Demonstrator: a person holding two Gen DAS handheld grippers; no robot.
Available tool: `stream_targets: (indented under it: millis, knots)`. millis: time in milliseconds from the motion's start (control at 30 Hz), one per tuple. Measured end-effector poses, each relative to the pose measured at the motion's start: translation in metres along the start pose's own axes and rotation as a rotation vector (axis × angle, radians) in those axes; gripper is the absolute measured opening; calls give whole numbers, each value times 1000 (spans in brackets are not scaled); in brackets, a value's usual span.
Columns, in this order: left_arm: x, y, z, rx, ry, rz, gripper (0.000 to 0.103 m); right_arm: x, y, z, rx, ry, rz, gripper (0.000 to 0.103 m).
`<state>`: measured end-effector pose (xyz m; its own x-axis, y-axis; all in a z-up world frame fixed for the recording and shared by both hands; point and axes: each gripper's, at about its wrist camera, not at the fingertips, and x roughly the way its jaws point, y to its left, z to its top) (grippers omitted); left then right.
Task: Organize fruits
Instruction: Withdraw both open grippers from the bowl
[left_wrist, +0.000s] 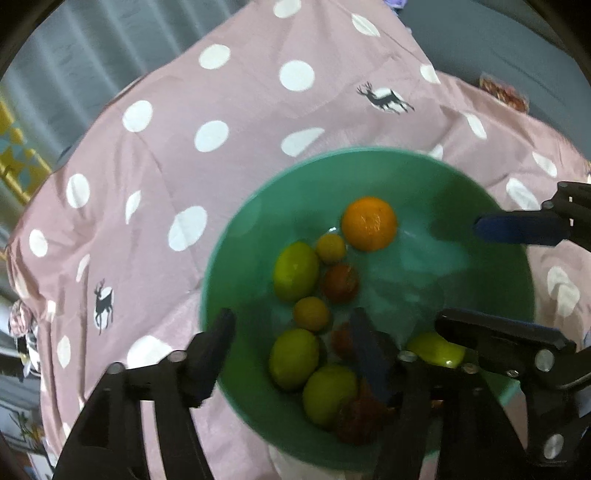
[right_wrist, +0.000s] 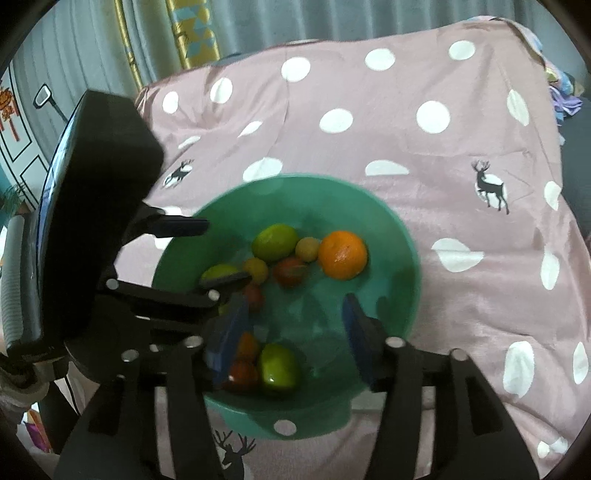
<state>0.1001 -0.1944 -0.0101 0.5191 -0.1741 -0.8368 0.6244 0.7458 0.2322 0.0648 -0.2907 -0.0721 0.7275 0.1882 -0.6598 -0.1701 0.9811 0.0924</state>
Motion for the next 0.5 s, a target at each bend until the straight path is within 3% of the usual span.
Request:
stream_targets:
  millis: [233, 333, 500]
  knots:
    - [-25, 11, -6, -80, -39, 7, 84, -21, -1, -3, 27, -24, -58, 99]
    - [-36, 19, -9, -133, -46, 17, 96, -27, 1, -4, 16, -13, -103, 103]
    - [-54, 31, -14, -209, -79, 26, 102, -40, 1, -8, 21, -14, -123, 103]
